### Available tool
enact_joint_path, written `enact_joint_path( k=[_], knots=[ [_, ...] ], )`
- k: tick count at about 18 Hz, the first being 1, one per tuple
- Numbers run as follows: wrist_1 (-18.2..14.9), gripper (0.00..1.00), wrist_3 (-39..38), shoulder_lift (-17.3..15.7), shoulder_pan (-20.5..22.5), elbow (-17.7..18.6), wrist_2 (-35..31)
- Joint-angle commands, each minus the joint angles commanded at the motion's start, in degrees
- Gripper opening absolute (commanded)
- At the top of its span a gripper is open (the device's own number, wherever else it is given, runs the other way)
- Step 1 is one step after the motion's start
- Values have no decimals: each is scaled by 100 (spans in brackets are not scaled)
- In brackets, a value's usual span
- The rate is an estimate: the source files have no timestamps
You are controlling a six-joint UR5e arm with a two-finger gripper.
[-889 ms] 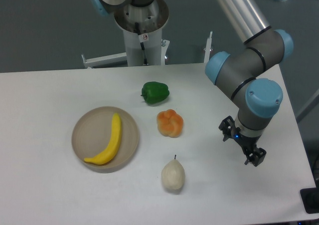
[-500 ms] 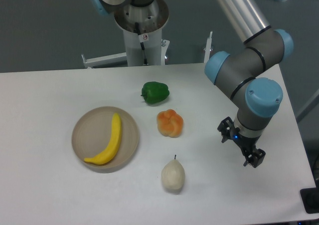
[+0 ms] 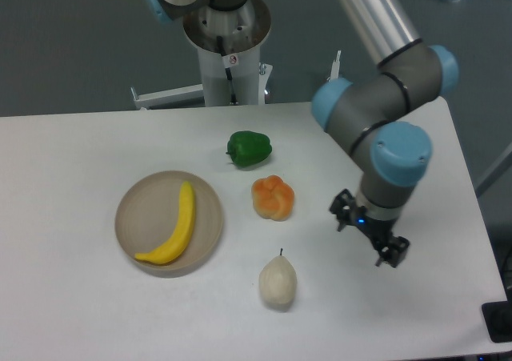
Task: Pick up the banana from the plate
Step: 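Move the gripper over the plate and lower it onto the banana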
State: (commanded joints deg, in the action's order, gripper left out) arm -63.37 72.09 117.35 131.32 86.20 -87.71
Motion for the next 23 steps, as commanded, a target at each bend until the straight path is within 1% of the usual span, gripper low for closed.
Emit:
enact_joint_path(
  k=[4, 5, 8, 11, 14, 15, 17, 19, 20, 23],
  knots=[
    [0, 100, -634, -502, -414, 809, 0],
    [0, 100, -740, -581, -519, 950, -17],
    [9, 100, -1178, -757, -827, 1206, -53],
    [53, 100, -1899, -749, -1222, 1329, -18],
    [62, 100, -2374, -731, -1521, 1382, 9],
    [105, 100, -2767, -714, -1696, 1408, 0],
    [236, 100, -3226, -688, -1890, 1479, -17],
    [500, 100, -3412, -539, -2092, 1488, -70],
    [544, 100, -3473, -460, -2180, 1531, -88],
    [668, 100, -3693, -345, -2208, 1620, -97]
  ],
)
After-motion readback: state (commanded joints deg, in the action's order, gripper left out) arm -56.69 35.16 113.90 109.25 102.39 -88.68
